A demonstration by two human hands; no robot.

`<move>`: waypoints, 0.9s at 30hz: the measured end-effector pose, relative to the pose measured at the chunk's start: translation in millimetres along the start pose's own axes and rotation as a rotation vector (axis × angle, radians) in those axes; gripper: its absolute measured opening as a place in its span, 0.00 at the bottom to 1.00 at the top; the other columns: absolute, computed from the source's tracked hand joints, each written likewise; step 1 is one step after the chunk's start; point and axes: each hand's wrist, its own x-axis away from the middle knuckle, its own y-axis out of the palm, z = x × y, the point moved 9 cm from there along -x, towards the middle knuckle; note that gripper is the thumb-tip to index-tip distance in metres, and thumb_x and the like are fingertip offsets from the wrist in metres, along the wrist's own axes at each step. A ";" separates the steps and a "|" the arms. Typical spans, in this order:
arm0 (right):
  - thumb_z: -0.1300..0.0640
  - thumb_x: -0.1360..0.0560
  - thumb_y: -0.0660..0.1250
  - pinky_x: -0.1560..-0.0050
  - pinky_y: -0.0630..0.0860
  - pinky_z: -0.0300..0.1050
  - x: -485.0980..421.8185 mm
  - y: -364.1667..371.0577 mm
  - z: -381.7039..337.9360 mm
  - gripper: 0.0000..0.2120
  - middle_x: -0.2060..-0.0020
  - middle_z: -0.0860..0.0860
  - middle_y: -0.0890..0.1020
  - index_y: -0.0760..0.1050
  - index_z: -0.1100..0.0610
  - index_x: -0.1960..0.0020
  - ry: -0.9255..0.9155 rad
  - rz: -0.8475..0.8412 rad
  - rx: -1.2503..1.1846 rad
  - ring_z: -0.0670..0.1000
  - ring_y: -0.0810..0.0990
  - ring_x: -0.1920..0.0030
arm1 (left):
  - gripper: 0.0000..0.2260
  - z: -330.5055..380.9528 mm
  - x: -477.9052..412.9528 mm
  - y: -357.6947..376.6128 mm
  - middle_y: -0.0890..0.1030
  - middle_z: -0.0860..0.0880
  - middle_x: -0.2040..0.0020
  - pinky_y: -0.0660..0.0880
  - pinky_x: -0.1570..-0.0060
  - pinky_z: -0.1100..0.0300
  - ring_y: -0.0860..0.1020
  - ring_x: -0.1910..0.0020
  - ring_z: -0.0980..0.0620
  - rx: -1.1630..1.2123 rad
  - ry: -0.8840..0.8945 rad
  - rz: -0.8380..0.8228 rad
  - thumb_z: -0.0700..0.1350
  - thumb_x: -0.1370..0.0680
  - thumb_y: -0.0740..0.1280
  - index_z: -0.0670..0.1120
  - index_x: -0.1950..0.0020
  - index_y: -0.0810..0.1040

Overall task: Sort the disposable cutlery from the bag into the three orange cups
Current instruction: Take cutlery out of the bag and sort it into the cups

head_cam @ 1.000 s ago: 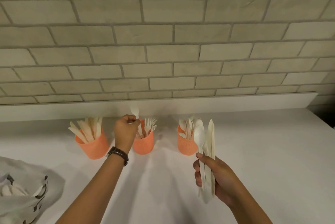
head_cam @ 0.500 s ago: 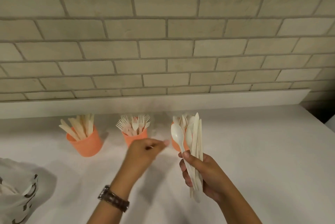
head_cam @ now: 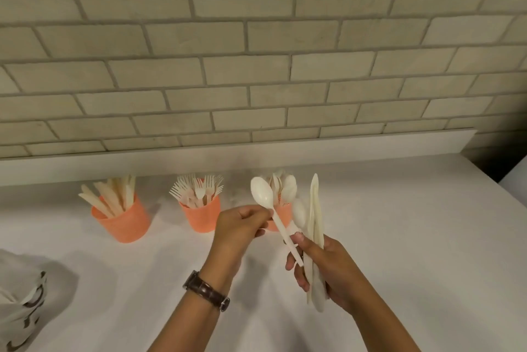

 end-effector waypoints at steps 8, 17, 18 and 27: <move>0.52 0.24 0.66 0.71 0.68 0.44 3.8 -72.7 8.7 0.13 0.69 0.55 0.77 0.77 0.60 0.45 0.076 0.227 -0.112 0.51 0.69 0.77 | 0.06 26.3 -55.7 -1.2 0.81 0.60 0.73 0.72 0.65 0.72 0.77 0.70 0.65 -0.139 0.306 0.305 0.40 0.28 0.72 0.49 0.64 0.82; 0.54 0.31 0.68 0.75 0.67 0.38 -1.6 -54.3 -10.5 0.20 0.68 0.53 0.75 0.75 0.63 0.42 0.021 -0.053 -0.353 0.46 0.67 0.76 | 0.35 1.3 -51.6 17.5 0.66 0.48 0.39 0.66 0.45 0.62 0.66 0.42 0.53 -0.482 0.304 0.339 0.45 0.38 0.80 0.48 0.34 0.70; 0.54 0.30 0.68 0.76 0.67 0.37 -2.4 -51.7 -12.3 0.20 0.68 0.54 0.75 0.75 0.63 0.42 0.014 -0.085 -0.378 0.46 0.67 0.76 | 0.31 8.1 -39.9 19.5 0.67 0.49 0.41 0.66 0.46 0.62 0.68 0.44 0.53 -0.454 0.339 0.322 0.45 0.37 0.79 0.49 0.37 0.71; 0.53 0.22 0.61 0.72 0.69 0.40 -1.5 -12.6 -18.8 0.15 0.60 0.61 0.81 0.78 0.65 0.48 0.019 -0.324 -0.248 0.49 0.70 0.75 | 0.08 5.2 21.0 76.3 0.79 0.45 0.68 0.70 0.62 0.75 0.77 0.66 0.60 -0.289 0.174 -0.261 0.44 0.25 0.69 0.44 0.62 0.84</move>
